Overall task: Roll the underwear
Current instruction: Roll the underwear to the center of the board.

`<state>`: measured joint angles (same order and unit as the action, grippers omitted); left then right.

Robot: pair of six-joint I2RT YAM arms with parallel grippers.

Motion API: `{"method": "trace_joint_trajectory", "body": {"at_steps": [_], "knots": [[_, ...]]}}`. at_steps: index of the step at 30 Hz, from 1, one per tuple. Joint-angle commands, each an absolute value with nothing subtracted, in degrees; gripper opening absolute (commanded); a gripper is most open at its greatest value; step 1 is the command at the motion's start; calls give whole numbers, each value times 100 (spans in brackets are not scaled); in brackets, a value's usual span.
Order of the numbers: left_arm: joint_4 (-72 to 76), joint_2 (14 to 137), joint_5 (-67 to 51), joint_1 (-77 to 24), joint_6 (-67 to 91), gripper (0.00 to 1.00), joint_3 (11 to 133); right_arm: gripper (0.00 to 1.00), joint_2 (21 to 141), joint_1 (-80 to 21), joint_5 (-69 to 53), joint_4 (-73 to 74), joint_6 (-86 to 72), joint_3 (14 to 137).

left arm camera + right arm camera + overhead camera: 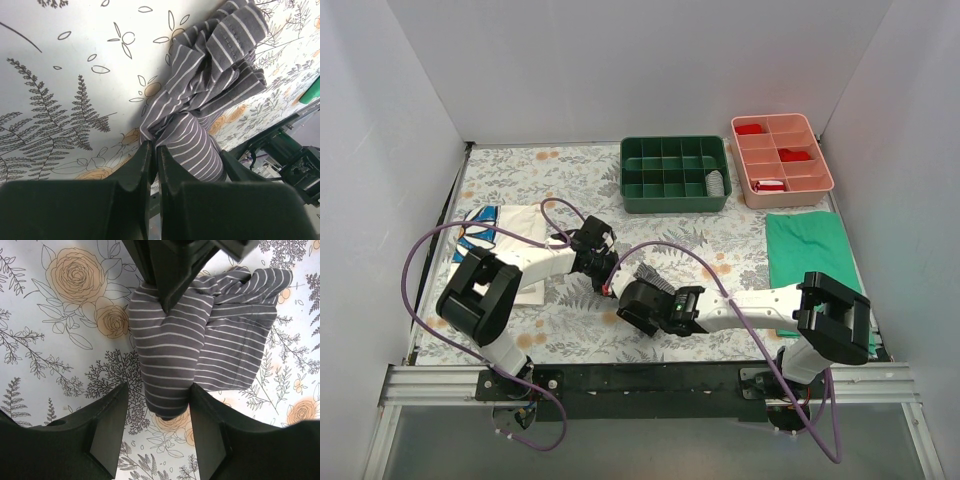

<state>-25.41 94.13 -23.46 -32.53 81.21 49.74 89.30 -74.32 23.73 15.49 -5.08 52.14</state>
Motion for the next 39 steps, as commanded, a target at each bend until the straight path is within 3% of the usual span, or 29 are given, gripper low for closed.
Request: {"method": "trace_joint_trajectory", "body": {"at_steps": [1,12,14,18,21,29,33,37,39], "knots": [[-2777,9571,-1934,-3261,7937,0,5018,59,9079,-7479,2601,1240,-360,5458],[-2786,9650,-2048,-3261,7823,0,5098,56,9580,-7462,2760,888,-562,5274],[-2760,9650,-2065,-3261,7822,0,5080,51,9650,-7436,2725,861,-597,5256],[-2725,9650,-2109,-3261,7805,0,5045,28,9694,-7392,2681,888,-703,5186],[-2672,9624,-2136,-3261,7805,0,5010,20,9738,-7304,2558,975,-800,5151],[-2593,9475,-1969,-3261,7787,0,4992,16,9606,-7172,1672,800,-1002,4896],[-2505,9273,-1837,-3252,7840,8,5018,15,9677,-7137,1214,800,-1063,4922],[-2487,9132,-1688,-3243,7857,26,5106,15,9651,-7067,757,695,-1204,4869],[-2496,9053,-1618,-3226,7884,29,5141,15,9624,-6988,651,659,-1257,4834]]}}
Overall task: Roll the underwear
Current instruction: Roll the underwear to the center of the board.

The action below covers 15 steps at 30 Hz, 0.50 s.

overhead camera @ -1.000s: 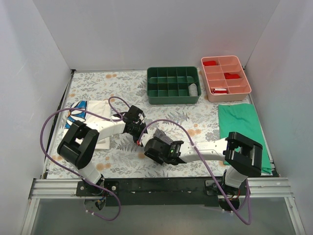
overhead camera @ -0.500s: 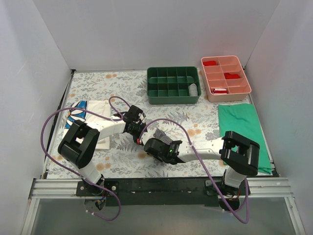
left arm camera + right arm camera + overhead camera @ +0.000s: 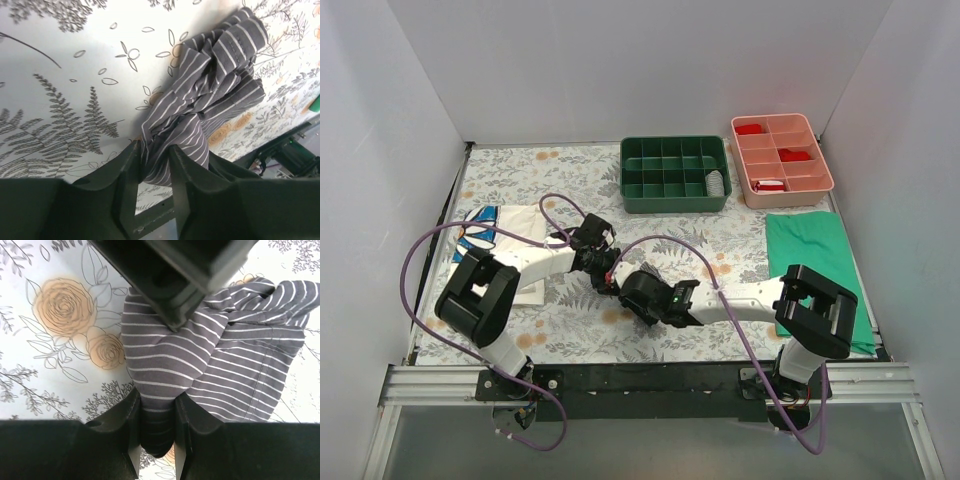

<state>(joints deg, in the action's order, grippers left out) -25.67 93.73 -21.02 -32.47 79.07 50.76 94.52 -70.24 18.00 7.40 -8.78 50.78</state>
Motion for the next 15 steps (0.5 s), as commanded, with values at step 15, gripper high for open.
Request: {"method": "trace_joint_trajectory", "body": {"at_steps": [15], "knots": [[-2312,7920,-1037,-2945,8156,59,4826,15,9114,-6171,-667,237,-1521,4359]]}}
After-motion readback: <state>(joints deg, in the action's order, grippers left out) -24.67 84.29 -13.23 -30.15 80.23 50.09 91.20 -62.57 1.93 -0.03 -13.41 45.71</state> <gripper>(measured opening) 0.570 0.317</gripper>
